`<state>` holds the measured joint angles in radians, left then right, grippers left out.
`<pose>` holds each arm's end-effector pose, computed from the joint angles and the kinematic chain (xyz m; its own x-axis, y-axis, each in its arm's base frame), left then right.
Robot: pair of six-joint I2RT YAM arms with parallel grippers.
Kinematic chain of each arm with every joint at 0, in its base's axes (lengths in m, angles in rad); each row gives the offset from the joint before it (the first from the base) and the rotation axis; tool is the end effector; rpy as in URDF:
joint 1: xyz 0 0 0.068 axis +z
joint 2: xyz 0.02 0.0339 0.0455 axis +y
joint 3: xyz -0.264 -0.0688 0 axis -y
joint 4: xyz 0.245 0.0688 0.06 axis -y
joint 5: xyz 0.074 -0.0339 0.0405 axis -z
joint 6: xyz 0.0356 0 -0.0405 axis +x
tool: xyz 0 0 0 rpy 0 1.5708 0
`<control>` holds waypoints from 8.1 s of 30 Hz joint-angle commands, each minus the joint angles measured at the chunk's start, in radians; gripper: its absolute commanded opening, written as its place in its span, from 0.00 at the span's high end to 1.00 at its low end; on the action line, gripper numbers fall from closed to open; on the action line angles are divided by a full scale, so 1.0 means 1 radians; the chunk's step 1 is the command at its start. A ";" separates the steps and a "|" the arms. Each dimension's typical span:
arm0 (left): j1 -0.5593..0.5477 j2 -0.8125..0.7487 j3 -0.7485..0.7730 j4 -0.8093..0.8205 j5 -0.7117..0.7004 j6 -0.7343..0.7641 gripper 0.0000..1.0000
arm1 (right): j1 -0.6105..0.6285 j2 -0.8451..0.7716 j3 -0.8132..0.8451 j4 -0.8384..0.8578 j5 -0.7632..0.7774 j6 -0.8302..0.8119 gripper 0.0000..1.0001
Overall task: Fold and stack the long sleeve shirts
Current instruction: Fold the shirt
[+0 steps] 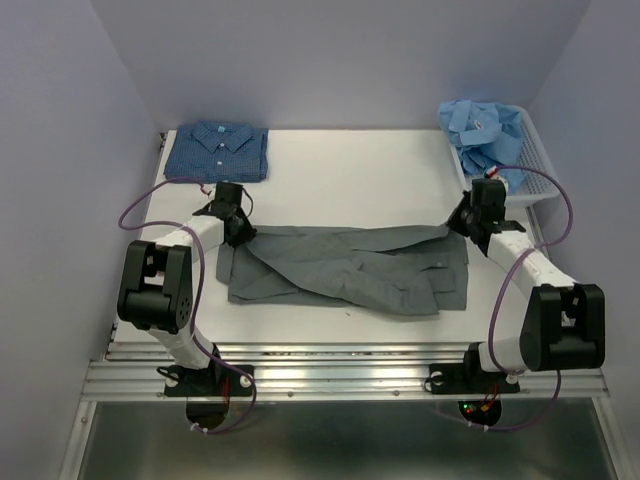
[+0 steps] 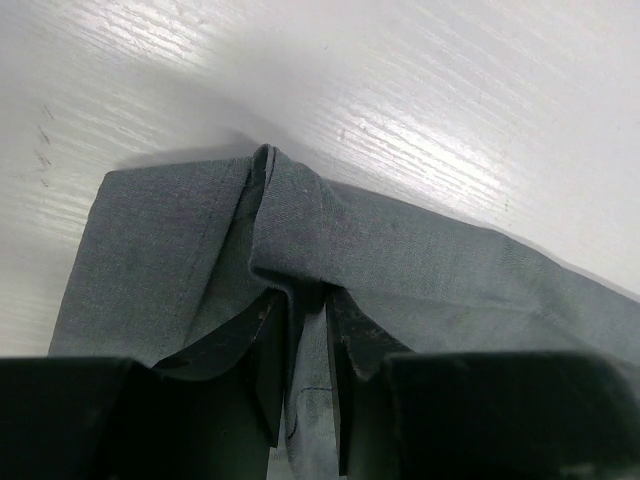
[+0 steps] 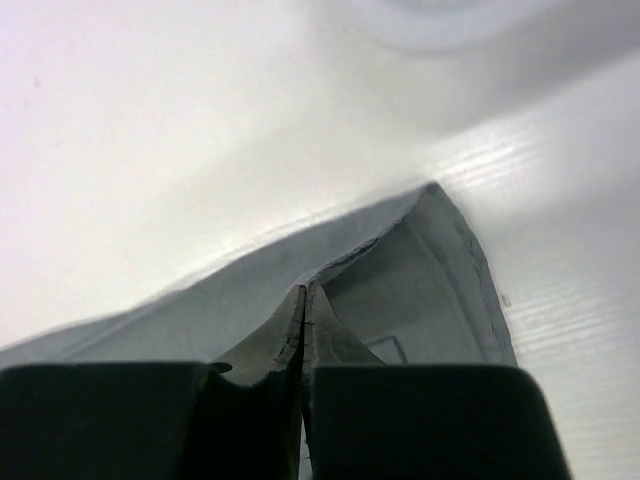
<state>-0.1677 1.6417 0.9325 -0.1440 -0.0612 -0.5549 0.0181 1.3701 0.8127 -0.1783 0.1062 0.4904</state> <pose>0.3314 -0.0539 0.1803 -0.6982 -0.4151 -0.5832 -0.2835 0.9084 -0.3073 0.2882 0.0014 0.2201 -0.5634 0.4582 -0.6875 0.3695 0.8840 0.2864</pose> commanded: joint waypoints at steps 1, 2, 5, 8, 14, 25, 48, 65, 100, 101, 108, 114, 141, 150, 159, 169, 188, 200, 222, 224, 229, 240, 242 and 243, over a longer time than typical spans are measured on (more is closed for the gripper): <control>0.007 -0.026 0.035 0.030 0.003 -0.005 0.69 | -0.007 -0.023 0.088 0.008 0.040 -0.073 0.99; 0.008 -0.028 0.031 0.034 0.004 -0.007 0.69 | -0.007 -0.037 0.086 0.035 0.035 -0.085 0.99; 0.008 -0.029 0.034 0.035 0.003 -0.010 0.69 | -0.007 -0.046 0.094 0.069 0.043 -0.111 0.99; 0.011 -0.037 0.025 0.038 -0.005 -0.020 0.69 | -0.007 -0.034 0.123 0.056 0.052 -0.127 0.99; 0.020 -0.026 -0.004 0.049 0.011 -0.025 0.65 | -0.007 -0.025 0.054 0.031 0.084 -0.153 0.96; 0.020 -0.040 0.005 -0.012 0.002 -0.031 0.30 | 0.028 -0.222 -0.041 -0.058 -0.383 -0.199 0.16; 0.020 -0.256 -0.087 -0.059 -0.014 -0.068 0.01 | 0.258 -0.491 -0.345 -0.408 -0.191 0.267 0.02; 0.020 -0.273 -0.138 -0.025 0.008 -0.063 0.01 | 0.307 -0.475 -0.299 -0.484 -0.220 0.165 0.18; 0.020 -0.263 -0.118 -0.023 -0.025 -0.063 0.01 | 0.519 -0.327 -0.195 -0.566 0.184 0.307 0.00; 0.020 -0.260 -0.115 -0.023 -0.023 -0.060 0.01 | 0.519 -0.301 -0.190 -0.569 0.175 0.318 0.00; 0.020 -0.249 -0.097 -0.039 -0.037 -0.051 0.01 | 0.519 -0.226 -0.296 -0.382 -0.031 0.309 0.00; 0.022 -0.253 -0.098 -0.045 -0.051 -0.056 0.01 | 0.519 -0.181 -0.290 -0.380 -0.005 0.277 0.27; 0.022 -0.257 -0.135 0.030 -0.022 -0.045 0.02 | 0.510 -0.259 0.491 -0.730 -0.039 0.137 0.99; 0.022 -0.211 -0.130 0.064 -0.022 -0.042 0.02 | 0.510 -0.313 0.571 -0.734 -0.630 0.155 0.99; 0.020 -0.137 -0.077 0.061 -0.019 -0.004 0.02 | 0.510 -0.358 0.571 -0.633 -0.885 0.348 0.98; 0.022 -0.115 -0.080 0.086 -0.011 -0.010 0.02 | 0.510 -0.304 0.545 -0.469 -0.846 0.378 0.99; 0.022 -0.111 -0.043 0.093 -0.025 -0.004 0.03 | 0.082 -0.085 0.523 -0.368 -0.500 0.432 0.99; 0.022 -0.112 -0.023 0.072 -0.008 -0.002 0.03 | 0.045 -0.011 0.476 -0.293 -0.635 0.392 0.99; 0.022 -0.207 -0.153 0.176 0.155 0.009 0.26 | 0.045 -0.285 0.446 -0.248 -0.973 0.724 0.99; 0.022 -0.212 -0.156 0.176 0.155 0.013 0.26 | 0.045 -0.298 0.376 -0.248 -0.978 0.746 0.99; 0.022 -0.201 -0.146 0.158 0.150 0.021 0.26 | 0.045 -0.321 0.230 -0.248 -0.945 0.744 0.99; 0.022 -0.178 -0.139 0.158 0.144 0.004 0.26 | -0.001 -0.198 0.238 -0.245 -0.866 0.676 0.98; 0.022 -0.175 -0.136 0.159 0.144 0.001 0.25 | -0.010 -0.154 0.258 -0.244 -0.844 0.659 0.97; 0.022 -0.172 -0.136 0.159 0.144 0.001 0.26 | -0.021 -0.137 0.278 -0.245 -0.835 0.648 0.94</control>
<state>-0.1490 1.4704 0.7914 0.0032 0.0818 -0.5552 0.0269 1.1793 1.0161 -0.4629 -0.7856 1.1923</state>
